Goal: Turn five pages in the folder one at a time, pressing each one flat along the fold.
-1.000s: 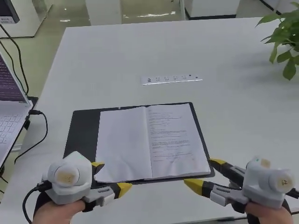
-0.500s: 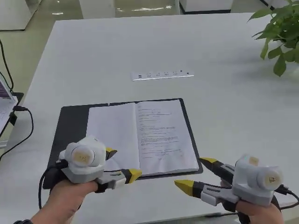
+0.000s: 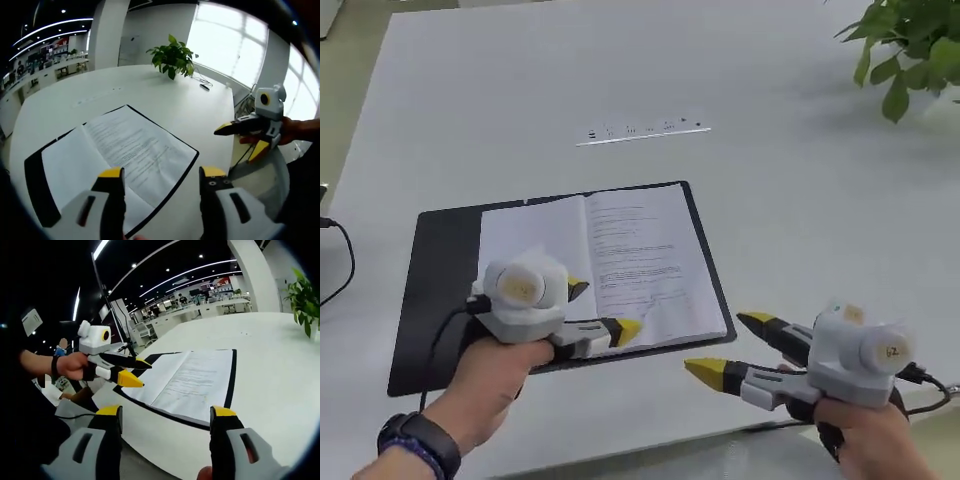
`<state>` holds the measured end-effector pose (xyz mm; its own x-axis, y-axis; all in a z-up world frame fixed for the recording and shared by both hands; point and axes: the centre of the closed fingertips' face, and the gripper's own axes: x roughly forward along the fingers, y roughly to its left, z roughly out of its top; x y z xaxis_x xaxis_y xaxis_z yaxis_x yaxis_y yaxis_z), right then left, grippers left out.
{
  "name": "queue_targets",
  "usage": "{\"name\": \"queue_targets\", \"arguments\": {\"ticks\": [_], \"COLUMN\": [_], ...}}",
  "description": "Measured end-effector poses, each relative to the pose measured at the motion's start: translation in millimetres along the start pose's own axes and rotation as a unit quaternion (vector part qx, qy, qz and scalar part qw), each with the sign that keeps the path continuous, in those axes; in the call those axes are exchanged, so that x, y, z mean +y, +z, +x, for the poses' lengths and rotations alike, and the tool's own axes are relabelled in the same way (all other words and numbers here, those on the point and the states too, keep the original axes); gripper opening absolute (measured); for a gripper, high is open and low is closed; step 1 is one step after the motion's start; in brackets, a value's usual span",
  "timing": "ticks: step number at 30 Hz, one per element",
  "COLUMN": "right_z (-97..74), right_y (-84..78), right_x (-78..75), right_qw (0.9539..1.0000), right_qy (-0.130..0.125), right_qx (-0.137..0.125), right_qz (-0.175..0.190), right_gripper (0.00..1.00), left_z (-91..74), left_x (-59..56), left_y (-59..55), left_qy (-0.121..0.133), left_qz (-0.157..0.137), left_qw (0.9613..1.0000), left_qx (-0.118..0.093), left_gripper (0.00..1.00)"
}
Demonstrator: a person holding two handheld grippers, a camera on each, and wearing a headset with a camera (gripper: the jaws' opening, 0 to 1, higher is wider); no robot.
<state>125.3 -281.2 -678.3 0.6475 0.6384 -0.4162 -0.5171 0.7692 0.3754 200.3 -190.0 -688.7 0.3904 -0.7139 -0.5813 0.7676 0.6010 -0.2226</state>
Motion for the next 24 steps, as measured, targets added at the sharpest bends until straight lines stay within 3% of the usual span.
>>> {"name": "queue_targets", "arguments": {"ticks": [9, 12, 13, 18, 24], "right_z": [1.1, 1.2, 1.4, -0.6, -2.9], "right_y": [-3.7, -5.2, -5.8, -5.0, -6.1], "right_x": [-9.0, -12.4, -15.0, -19.2, -23.3], "right_qw": [0.9999, 0.9998, 0.9995, 0.9989, 0.9984], "right_qy": [-0.002, -0.004, -0.007, -0.007, -0.009], "right_qx": [0.005, 0.007, 0.006, 0.002, 0.003], "right_qz": [0.015, 0.020, 0.030, 0.047, 0.055], "right_gripper": [0.70, 0.69, 0.69, 0.69, 0.69], "left_z": [46.9, 64.6, 71.0, 95.9, 116.7], "left_x": [-11.8, -13.2, -15.6, -22.7, -27.4], "left_y": [6.0, 1.5, -2.6, -4.8, -10.9], "left_qy": [-0.020, -0.020, -0.023, -0.031, -0.026], "left_qz": [-0.004, 0.002, 0.005, 0.003, 0.020], "left_qw": [0.9998, 0.9996, 0.9991, 0.9986, 0.9978], "left_qx": [0.008, 0.022, 0.035, 0.042, 0.058], "left_gripper": [0.59, 0.63, 0.64, 0.67, 0.69]}}
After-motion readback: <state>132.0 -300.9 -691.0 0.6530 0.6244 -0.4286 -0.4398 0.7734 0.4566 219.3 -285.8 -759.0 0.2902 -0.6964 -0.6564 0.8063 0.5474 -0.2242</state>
